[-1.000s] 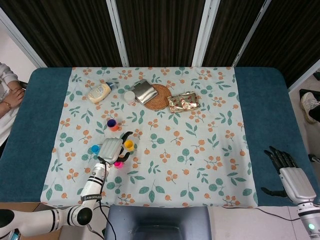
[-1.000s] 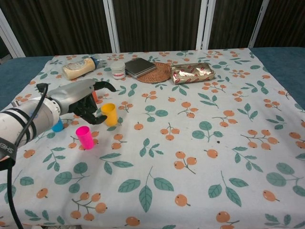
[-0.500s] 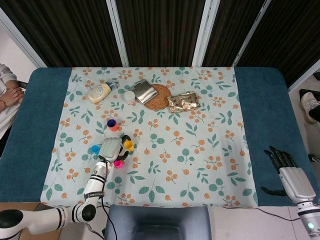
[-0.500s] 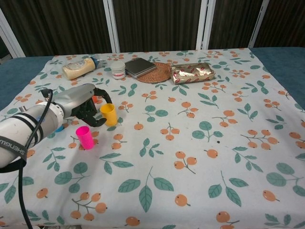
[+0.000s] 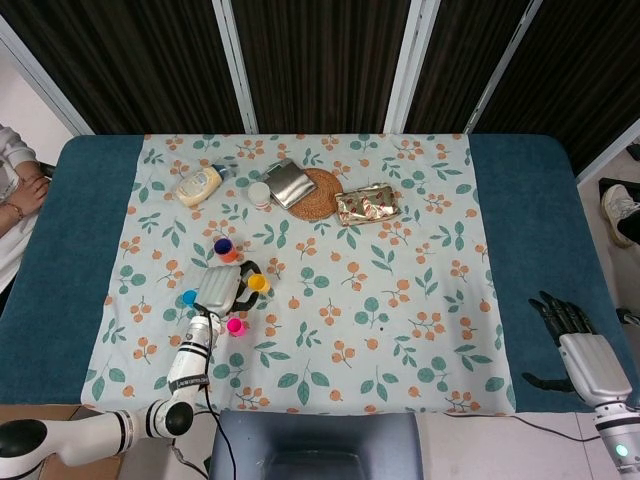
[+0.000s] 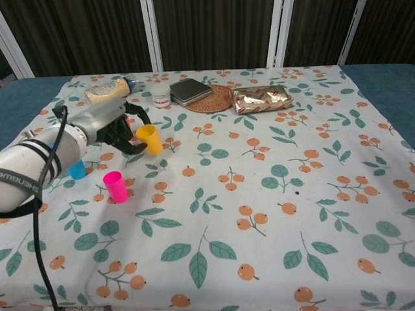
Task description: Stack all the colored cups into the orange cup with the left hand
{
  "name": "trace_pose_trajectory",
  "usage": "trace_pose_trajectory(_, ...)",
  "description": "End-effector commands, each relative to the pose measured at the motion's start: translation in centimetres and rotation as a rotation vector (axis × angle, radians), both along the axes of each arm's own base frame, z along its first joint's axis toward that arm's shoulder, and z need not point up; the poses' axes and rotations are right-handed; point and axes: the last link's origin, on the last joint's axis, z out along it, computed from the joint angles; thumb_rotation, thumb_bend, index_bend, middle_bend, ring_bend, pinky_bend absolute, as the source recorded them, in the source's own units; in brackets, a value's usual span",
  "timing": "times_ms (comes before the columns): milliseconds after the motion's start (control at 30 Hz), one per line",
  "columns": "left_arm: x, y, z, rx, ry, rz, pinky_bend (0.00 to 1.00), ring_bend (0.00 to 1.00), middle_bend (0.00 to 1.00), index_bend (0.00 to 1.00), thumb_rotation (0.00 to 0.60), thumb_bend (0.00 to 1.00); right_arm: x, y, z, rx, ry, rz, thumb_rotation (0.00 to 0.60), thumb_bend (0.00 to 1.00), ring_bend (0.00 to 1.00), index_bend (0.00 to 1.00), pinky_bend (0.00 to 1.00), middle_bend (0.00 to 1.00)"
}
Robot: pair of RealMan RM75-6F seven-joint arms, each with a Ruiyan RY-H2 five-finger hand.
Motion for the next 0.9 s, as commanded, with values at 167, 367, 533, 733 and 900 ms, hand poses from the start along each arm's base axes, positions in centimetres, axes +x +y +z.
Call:
trace_pose_trajectory(167, 1.1, 3.9, 4.6, 0.151, -0.061, 0.039, 1.00, 1.00, 1.00, 0.54, 0.600, 0.37, -0.1, -0.1, 0.2, -0.004, -0.006, -0.003, 0.600, 0.19, 0.00, 0.00, 0.00, 0.00)
trace_pose_trajectory(367, -0.7, 5.7, 5.2, 0.175, -0.016, 0.111, 1.00, 1.00, 1.00, 0.54, 0.600, 0.37, -0.1, -0.2, 0.1, -0.004, -0.002, -0.004, 0.600, 0.19, 0.00, 0.00, 0.00, 0.00)
trace_pose_trajectory(533, -2.0, 5.8, 4.3, 0.165, 0.036, 0.121, 1.00, 1.00, 1.00, 0.55, 0.600, 0.37, -0.1, -0.2, 0.0, -0.005, 0.001, -0.006, 0.600, 0.19, 0.00, 0.00, 0.00, 0.00)
trace_pose_trajectory(733, -2.8, 5.9, 3.8, 0.167, 0.068, 0.118, 1.00, 1.00, 1.00, 0.55, 0.600, 0.37, -0.1, -0.3, 0.0, -0.007, 0.004, -0.010, 0.600, 0.19, 0.00, 0.00, 0.00, 0.00)
trace_pose_trajectory(900, -3.1, 5.8, 3.5, 0.168, 0.100, 0.105, 1.00, 1.00, 1.00, 0.53, 0.600, 0.37, -0.1, -0.3, -0.1, -0.004, 0.006, -0.011, 0.600, 0.19, 0.00, 0.00, 0.00, 0.00)
